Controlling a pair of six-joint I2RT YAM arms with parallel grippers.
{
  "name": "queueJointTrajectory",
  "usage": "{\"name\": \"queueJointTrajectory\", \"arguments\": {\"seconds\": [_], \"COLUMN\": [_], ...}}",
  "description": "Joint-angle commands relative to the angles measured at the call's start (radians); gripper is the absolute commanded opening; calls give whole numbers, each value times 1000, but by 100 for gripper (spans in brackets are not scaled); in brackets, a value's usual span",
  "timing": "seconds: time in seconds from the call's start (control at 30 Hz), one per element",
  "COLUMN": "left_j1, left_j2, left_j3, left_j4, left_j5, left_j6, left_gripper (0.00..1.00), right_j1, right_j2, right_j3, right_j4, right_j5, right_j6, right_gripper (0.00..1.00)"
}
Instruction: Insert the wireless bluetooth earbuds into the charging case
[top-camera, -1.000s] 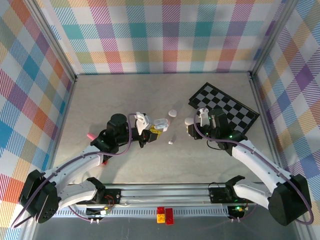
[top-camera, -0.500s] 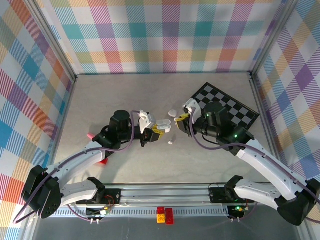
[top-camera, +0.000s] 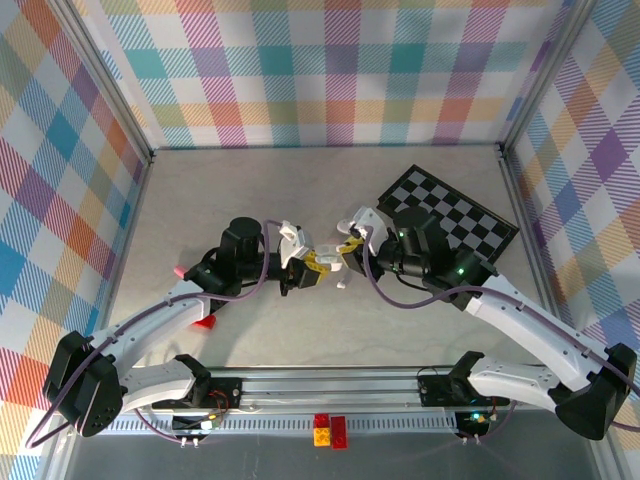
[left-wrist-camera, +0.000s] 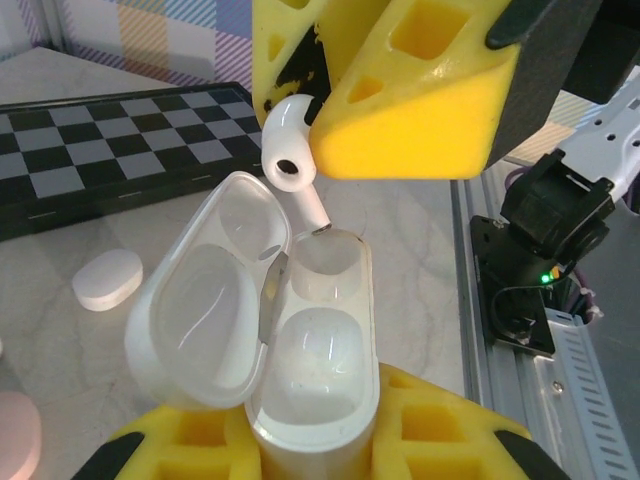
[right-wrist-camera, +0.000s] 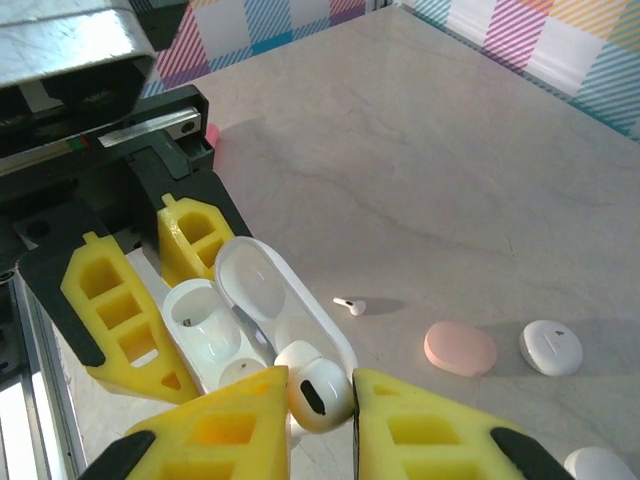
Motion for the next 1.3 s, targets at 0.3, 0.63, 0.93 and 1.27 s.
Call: {"name": "queueJointTrajectory", "arguments": {"seconds": [0.3,0.63,0.93,1.27], "left_j1": [-10,-10,-9,-1], "left_j2": [1,-10,-37,-182], "left_j3": [43,39,-10,-161], "left_j4": [-1,9,52,160], "left_j5": [40,18,-33,-154], "left_j6": [19,22,24,-34], "left_gripper": [0,0,0,0], "right_j1": [13,17,-63,-315], "right_j2": [15,20,-100,-14], "right_j3": [17,50,-32,-230], "right_j4": [-32,-133,77,237], "right_j5": [-44,-100,-68,-135], "right_j6": [-51,-97,144,612], "right_gripper": [20,37,55,60]}}
